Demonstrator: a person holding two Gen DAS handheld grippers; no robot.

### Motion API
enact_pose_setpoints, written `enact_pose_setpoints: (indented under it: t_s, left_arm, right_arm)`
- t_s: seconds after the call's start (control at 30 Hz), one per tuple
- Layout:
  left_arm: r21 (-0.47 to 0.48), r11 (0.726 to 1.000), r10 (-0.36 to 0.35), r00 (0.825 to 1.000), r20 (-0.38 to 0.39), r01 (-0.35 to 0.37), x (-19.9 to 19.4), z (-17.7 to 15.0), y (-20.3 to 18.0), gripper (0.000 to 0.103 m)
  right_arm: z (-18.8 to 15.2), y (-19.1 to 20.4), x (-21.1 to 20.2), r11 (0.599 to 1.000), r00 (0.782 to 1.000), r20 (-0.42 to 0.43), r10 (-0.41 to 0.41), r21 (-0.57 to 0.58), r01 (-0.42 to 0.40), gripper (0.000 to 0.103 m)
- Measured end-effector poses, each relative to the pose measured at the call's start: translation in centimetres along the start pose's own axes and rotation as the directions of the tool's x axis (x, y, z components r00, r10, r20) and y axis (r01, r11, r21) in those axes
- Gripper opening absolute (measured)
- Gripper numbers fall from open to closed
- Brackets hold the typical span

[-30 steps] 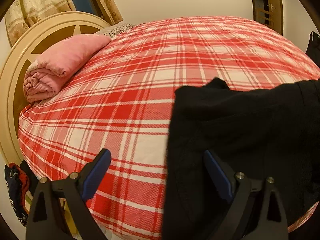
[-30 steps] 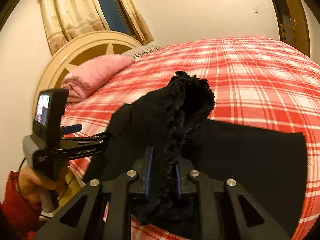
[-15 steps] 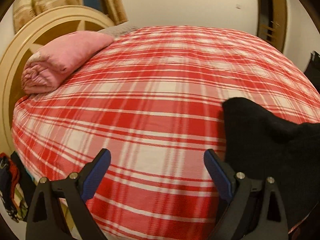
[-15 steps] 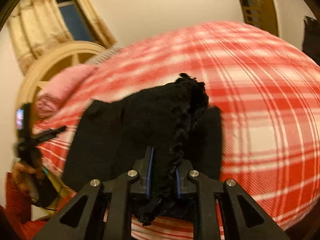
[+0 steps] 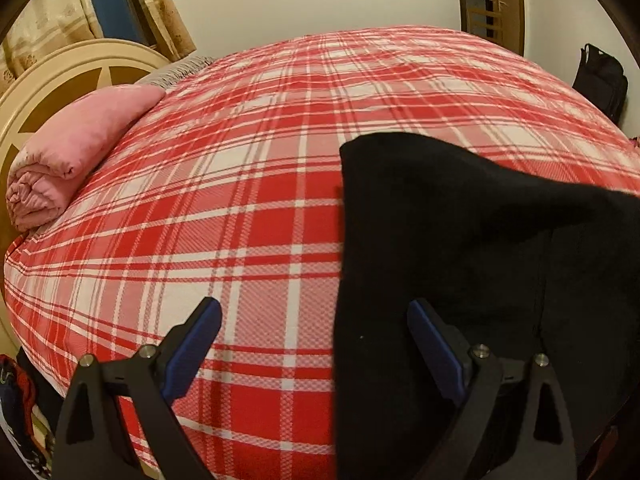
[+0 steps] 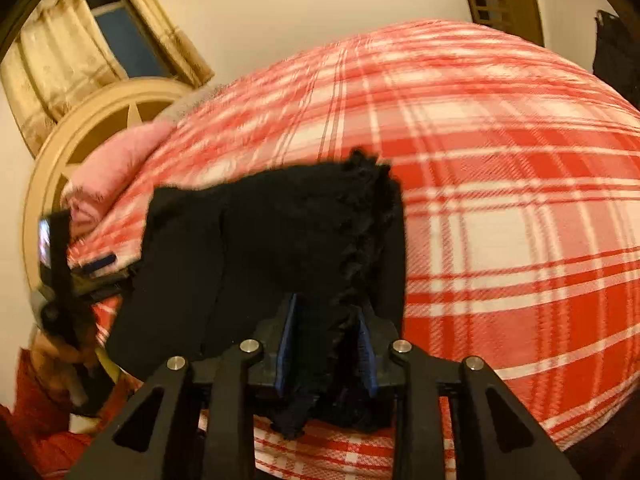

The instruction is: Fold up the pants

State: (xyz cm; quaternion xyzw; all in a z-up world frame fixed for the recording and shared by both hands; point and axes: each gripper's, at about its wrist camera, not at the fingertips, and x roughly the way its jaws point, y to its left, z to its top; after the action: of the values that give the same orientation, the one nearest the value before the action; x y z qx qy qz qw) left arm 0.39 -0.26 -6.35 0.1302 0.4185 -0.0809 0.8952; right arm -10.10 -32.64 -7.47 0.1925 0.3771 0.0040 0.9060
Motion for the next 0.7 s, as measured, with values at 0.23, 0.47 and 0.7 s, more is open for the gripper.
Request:
enact_pose_setpoints:
  t_s: [0.23, 0.47, 0.7]
  left_arm:
    - [-0.064, 0.998, -0.007, 1.000, -0.005, 0.007, -0.8, -0.2, 1.5, 0.098]
    - [-0.015, 0.999, -0.035, 0.999, -0.016, 0.035, -1.1, -1.7, 0.0, 0.098]
    - [-0.042, 0.997, -0.058, 0.998, -0.010, 0.058, -1.0, -3.1, 0.7, 0.099]
  right_arm:
    - [3.4, 4.2, -0.9, 0.988, 0.990, 0.140, -0.009, -0.151, 0.030, 0.033]
    - [4.5, 9.4, 8.4, 0.944, 0.999, -0.025, -0.025, -0.329, 0.015, 0.032]
    - [5.9, 11.9, 7.7, 0.950, 0.999, 0.034, -0.002, -0.312, 0.013, 0.031]
